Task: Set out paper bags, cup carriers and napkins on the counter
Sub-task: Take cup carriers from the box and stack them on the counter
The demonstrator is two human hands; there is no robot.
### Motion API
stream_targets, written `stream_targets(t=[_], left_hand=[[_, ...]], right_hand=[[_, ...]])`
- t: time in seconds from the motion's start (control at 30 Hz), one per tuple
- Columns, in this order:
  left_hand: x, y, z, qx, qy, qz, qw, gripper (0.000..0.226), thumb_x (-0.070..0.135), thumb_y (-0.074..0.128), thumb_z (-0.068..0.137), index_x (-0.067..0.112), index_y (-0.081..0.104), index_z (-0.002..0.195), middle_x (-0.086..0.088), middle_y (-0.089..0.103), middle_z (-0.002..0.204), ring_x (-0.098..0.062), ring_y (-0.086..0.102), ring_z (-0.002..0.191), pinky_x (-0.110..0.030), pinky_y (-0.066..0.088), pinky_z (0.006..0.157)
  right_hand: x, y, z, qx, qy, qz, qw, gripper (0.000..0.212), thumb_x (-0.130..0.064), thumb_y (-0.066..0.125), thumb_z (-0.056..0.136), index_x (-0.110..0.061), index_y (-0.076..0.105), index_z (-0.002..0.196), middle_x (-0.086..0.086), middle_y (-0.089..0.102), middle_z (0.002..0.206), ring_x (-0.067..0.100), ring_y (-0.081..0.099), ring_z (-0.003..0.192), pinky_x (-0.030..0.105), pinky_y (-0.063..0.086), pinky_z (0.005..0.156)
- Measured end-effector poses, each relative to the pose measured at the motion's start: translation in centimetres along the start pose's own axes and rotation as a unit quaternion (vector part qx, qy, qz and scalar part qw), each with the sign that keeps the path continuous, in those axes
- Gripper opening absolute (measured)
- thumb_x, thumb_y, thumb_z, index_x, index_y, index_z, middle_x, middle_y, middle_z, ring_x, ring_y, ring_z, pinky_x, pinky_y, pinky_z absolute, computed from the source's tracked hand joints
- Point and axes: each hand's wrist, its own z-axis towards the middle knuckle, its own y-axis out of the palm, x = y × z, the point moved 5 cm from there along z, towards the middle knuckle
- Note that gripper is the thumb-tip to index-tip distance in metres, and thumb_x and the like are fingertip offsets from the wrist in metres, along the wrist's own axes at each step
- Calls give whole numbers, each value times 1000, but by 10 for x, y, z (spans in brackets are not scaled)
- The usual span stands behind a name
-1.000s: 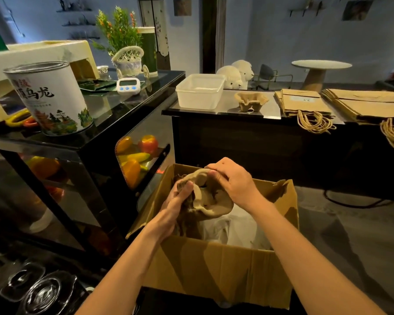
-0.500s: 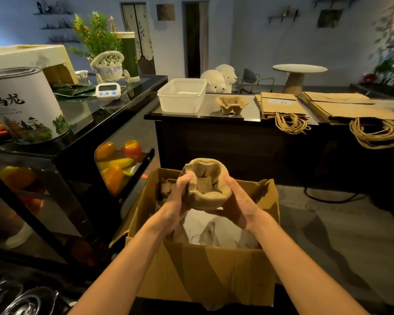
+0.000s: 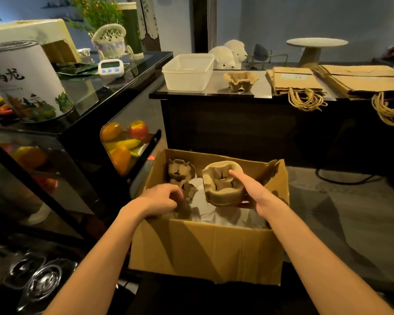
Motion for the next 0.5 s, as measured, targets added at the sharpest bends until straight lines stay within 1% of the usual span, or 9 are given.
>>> stream_targets(t=[0.07,0.13,0.2,0.23,0.27,0.3,0.37,0.43,0.5], left_hand=[[-2,5,0,10,-7,43,999,43,19,71,86,36,58,124,7,57,128,-14,58,114,-30,54,91],[-3,2,4,58,-18,83,995,53,23,75,84,32,56,133,5,54,131,-18,57,115,-36,54,96],[-1,-1,7,82,-36,116,989,56,27,76,86,27,53,137,1,55,132,-20,59,114,-36,54,95],[0,0,9,73,-45,135,987,55,29,76,87,25,53,136,0,58,129,-21,60,112,-35,54,92],[1,1,10,64,-49,153,985,50,30,76,87,24,54,131,-1,61,125,-21,61,108,-34,53,87],[3,1,11,66,-48,166,983,41,28,76,88,24,55,122,-1,63,120,-20,61,102,-33,52,82],[4,0,14,92,-45,172,980,23,20,73,89,24,54,102,-2,66,109,-17,57,89,-30,45,73],[6,-2,17,113,-42,167,979,17,19,72,89,23,57,94,-1,64,103,-17,57,85,-30,44,72],[8,1,21,101,-39,183,977,16,24,74,88,22,63,99,0,61,105,-17,58,87,-33,50,80]], right_hand=[[-1,2,-2,-3,-2,-23,1000,70,-62,78,76,-25,51,130,6,60,134,29,57,121,52,45,110],[-2,3,-5,-6,-8,-58,998,75,-61,76,80,-24,48,139,4,55,140,30,52,128,49,40,114],[-3,4,-8,-6,-17,-83,996,77,-57,73,84,-22,43,146,4,51,142,29,48,132,47,36,117],[-3,4,-9,-8,-20,-91,996,78,-57,73,84,-22,43,147,5,51,143,29,48,133,46,35,117],[-3,4,-9,-10,-21,-98,995,79,-58,73,84,-22,43,147,5,50,145,29,47,133,46,34,117],[-3,5,-10,-14,-20,-104,994,79,-60,72,83,-22,43,147,5,50,146,28,47,133,45,33,116],[-3,6,-10,-16,-21,-110,994,79,-61,70,84,-22,43,147,5,50,147,28,47,133,43,33,115],[-4,5,-12,-8,-23,-105,994,78,-61,69,86,-22,43,148,5,49,147,28,45,135,43,32,115],[-4,3,-13,-3,-20,-96,995,78,-63,67,86,-22,43,148,5,49,148,28,45,135,42,33,115]])
